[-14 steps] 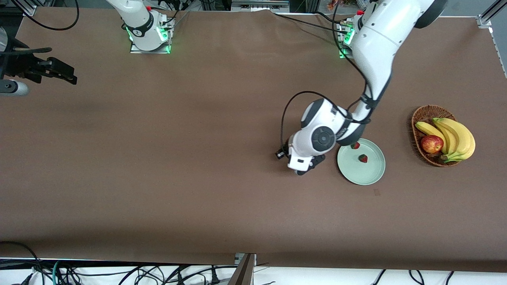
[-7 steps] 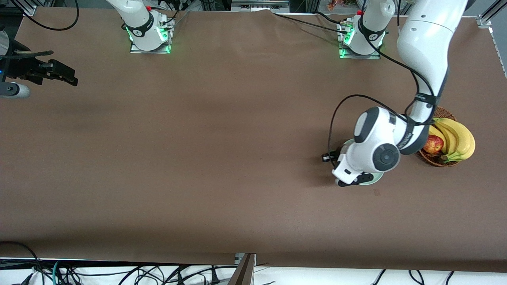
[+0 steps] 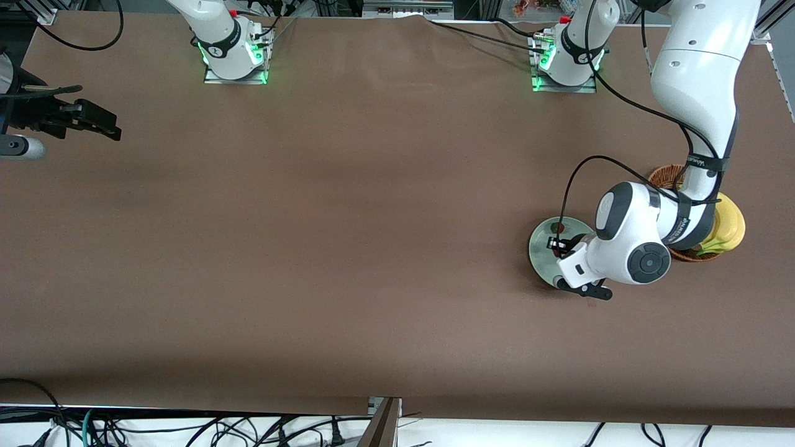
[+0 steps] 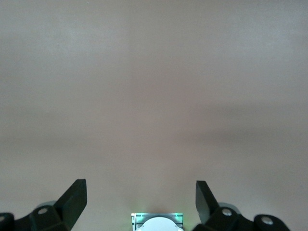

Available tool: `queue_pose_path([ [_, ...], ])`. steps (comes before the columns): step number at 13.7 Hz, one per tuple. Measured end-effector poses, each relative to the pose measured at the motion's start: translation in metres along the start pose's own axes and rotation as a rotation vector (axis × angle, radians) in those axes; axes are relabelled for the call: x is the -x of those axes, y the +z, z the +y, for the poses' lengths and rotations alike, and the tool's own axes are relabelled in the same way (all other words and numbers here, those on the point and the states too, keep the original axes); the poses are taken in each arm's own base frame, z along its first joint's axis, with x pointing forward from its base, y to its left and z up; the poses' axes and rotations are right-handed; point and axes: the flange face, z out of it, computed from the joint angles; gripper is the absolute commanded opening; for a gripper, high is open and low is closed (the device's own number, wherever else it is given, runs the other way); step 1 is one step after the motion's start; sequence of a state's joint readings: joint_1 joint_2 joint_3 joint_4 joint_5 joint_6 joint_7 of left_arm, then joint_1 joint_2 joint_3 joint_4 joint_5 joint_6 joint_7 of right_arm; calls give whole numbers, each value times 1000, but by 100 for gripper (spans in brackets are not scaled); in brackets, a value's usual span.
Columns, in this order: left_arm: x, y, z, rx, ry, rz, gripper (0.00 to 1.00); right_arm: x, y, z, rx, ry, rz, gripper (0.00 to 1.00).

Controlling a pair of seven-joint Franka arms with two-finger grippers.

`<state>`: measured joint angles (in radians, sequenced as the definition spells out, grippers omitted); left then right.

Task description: Collect all strawberries into plate

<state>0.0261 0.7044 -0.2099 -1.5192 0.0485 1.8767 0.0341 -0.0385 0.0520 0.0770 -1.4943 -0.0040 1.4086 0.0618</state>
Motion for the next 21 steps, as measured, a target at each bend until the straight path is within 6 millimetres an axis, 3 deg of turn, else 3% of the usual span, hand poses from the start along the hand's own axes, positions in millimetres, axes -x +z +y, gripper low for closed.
queue_pose_path([
  [3, -1, -3, 3, 1, 11, 7, 100, -2, 0, 0, 0, 1, 0, 100],
  [5, -1, -22, 4, -4, 12, 41, 100, -2, 0, 0, 0, 1, 0, 100],
  [7, 9, -69, 9, -19, 16, 96, 100, -2, 0, 0, 0, 1, 2, 100],
  [9, 32, -133, 15, -42, 17, 172, 100, -2, 0, 0, -1, 1, 3, 100],
  [12, 96, -227, 22, -141, 13, 217, 100, -2, -1, 0, -1, 1, 5, 100],
  [16, 185, -319, 39, -196, -13, 280, 100, -2, -1, 0, -1, 1, 6, 100],
  [18, 212, -340, 38, -194, -42, 316, 100, -2, -1, 0, -1, 0, 6, 100],
  [21, 225, -318, 33, -167, -56, 324, 100, -2, -1, 0, -1, 0, 6, 100],
])
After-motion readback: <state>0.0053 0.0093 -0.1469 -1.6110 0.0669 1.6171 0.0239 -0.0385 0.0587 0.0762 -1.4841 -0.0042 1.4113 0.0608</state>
